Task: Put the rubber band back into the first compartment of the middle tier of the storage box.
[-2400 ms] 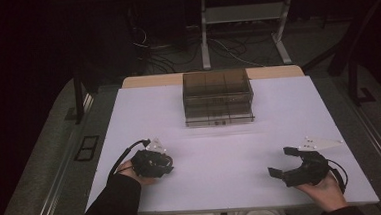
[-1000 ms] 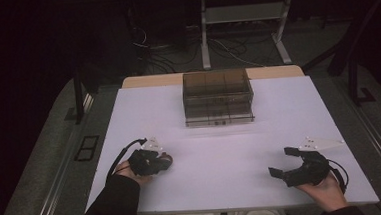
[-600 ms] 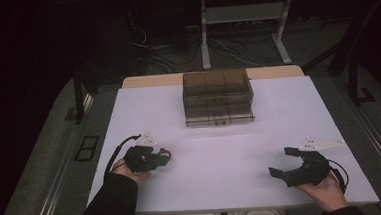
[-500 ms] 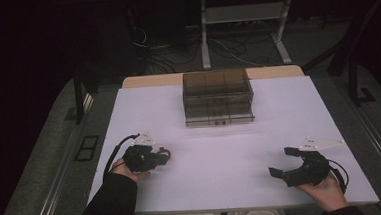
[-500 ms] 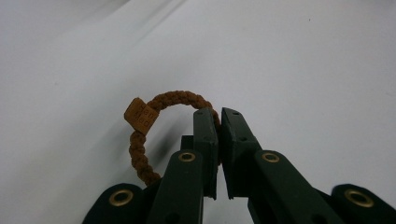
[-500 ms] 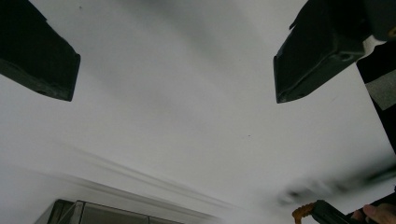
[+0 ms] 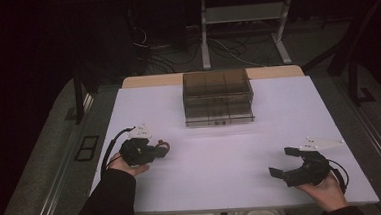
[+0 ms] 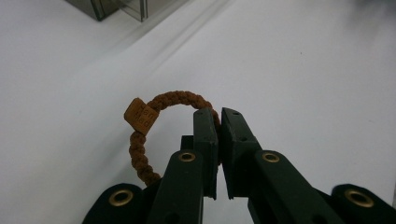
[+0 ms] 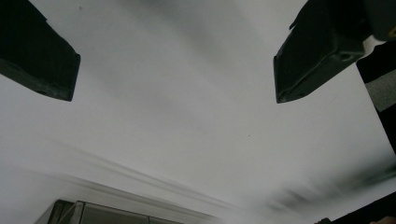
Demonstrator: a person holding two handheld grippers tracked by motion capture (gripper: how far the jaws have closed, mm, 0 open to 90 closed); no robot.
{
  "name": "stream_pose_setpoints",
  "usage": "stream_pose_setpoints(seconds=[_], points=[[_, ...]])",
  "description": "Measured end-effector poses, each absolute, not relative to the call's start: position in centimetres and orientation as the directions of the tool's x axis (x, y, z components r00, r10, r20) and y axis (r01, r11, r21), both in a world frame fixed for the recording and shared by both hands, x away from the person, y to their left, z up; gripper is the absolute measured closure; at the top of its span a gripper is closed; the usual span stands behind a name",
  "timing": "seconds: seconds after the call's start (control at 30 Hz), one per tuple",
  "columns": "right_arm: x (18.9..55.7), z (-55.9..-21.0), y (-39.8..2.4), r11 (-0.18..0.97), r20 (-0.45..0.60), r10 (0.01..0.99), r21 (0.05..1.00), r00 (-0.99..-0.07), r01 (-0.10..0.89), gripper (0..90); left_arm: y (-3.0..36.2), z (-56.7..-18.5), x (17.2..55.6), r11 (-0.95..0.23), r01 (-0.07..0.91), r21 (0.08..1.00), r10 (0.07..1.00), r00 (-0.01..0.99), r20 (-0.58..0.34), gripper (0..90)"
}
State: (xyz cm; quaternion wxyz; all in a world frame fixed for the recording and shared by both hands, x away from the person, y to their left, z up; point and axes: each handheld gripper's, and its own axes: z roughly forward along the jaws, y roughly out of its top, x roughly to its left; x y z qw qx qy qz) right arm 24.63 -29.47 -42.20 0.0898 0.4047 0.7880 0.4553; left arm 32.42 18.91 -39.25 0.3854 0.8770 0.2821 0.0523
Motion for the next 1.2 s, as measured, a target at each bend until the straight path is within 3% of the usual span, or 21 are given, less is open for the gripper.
stream_pose_setpoints(seconds=[1.2], points=[[24.6,-42.2,-29.5,0.260,0.224,0.718,0.792,-0.659,0.553,0.0,15.7,-36.0,35.2,-0.555,0.377,0.741,0.491,0.868,-0.074,84.7]])
